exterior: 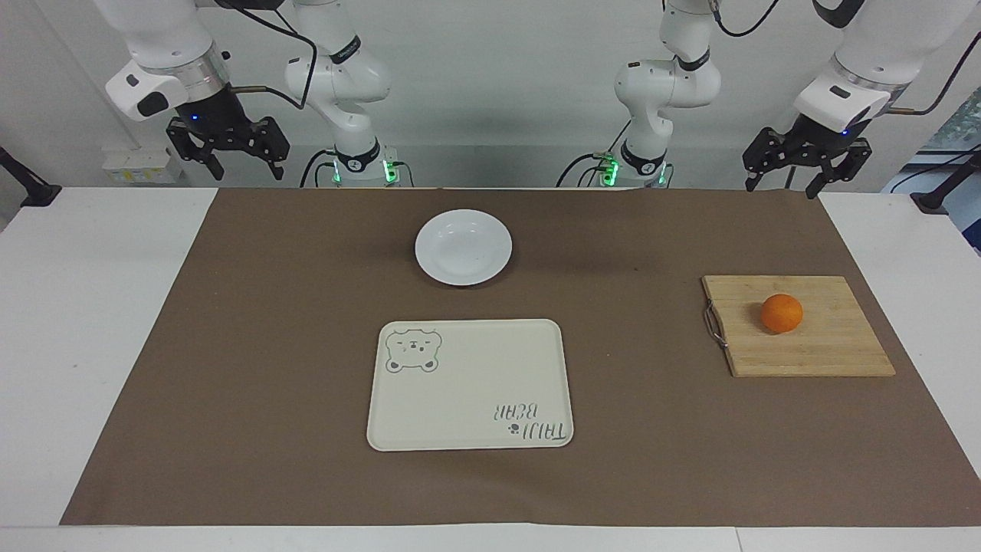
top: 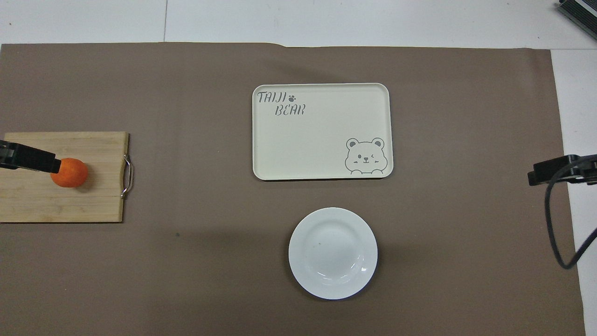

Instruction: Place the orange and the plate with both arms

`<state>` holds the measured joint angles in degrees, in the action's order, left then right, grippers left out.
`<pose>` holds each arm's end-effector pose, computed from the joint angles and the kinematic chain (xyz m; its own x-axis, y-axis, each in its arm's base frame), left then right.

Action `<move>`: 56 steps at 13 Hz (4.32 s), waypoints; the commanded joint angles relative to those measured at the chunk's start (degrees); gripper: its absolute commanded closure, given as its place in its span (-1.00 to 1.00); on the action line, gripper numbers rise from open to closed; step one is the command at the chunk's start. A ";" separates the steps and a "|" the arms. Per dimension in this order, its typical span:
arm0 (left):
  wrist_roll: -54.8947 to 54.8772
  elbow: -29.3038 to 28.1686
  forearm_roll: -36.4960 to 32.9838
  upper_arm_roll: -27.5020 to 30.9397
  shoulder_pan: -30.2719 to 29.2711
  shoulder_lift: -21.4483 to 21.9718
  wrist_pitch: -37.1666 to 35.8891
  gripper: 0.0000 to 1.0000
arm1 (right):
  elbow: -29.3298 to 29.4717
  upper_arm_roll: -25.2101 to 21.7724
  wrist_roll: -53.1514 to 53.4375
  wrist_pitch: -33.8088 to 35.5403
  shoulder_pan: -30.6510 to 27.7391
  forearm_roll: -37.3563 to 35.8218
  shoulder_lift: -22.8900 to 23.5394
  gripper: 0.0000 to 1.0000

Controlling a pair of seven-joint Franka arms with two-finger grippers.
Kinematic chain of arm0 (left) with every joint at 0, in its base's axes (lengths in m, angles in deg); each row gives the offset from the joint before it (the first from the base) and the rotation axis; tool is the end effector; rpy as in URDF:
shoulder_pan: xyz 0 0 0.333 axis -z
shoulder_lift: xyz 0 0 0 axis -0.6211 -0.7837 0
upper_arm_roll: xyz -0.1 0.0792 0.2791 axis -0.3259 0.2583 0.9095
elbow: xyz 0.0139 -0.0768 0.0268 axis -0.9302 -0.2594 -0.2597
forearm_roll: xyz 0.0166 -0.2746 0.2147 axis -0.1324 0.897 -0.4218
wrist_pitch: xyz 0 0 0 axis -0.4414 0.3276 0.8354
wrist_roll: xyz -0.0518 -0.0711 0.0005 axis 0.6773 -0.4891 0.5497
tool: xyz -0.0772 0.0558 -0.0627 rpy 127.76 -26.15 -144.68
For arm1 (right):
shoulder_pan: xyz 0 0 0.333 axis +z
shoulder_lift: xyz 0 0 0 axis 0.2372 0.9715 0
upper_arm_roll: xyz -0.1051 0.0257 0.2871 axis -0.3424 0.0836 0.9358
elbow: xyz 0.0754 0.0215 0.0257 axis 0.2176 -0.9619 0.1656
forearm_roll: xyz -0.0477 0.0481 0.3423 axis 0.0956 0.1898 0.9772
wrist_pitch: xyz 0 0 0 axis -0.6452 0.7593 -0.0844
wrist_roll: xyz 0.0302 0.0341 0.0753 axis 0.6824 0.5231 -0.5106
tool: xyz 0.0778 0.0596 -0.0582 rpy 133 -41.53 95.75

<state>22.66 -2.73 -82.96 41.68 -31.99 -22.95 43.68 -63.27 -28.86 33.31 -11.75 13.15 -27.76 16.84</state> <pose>0.4898 -0.0302 0.6396 0.9773 -0.2116 -0.0091 -0.2114 -0.9772 0.0170 0.4746 -0.0119 0.6337 0.9981 -0.0139 -0.0595 -0.0141 -0.9999 -0.0019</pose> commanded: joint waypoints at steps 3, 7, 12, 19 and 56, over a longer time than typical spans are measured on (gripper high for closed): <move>-1.34 -5.26 -0.89 0.13 -3.15 1.45 6.13 -1.00 | -1.62 0.22 -1.32 -1.19 -0.92 1.47 -1.12 -1.00; -1.43 -13.16 -0.89 0.13 -6.57 0.93 16.15 -1.00 | -1.62 0.22 -1.23 -1.19 -0.92 1.47 -1.12 -1.00; -10.03 -22.31 -0.89 0.13 -11.93 -0.65 27.40 -1.00 | -1.62 0.22 -1.32 -1.19 -0.92 1.47 -1.12 -1.00; -10.83 -24.60 -0.89 0.13 -13.70 -10.67 39.89 -1.00 | -2.06 0.22 -1.32 -1.19 -1.01 1.47 -1.47 -1.00; 34.21 -28.66 2.78 -0.75 31.43 -9.09 41.74 1.00 | -2.94 0.05 -1.41 -1.19 -1.01 1.47 -2.00 -1.00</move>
<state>50.27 -31.87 -81.98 39.67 -6.95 -32.59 84.14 -63.95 -28.98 33.31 -11.75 13.11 -27.76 16.60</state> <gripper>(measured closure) 0.216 0.000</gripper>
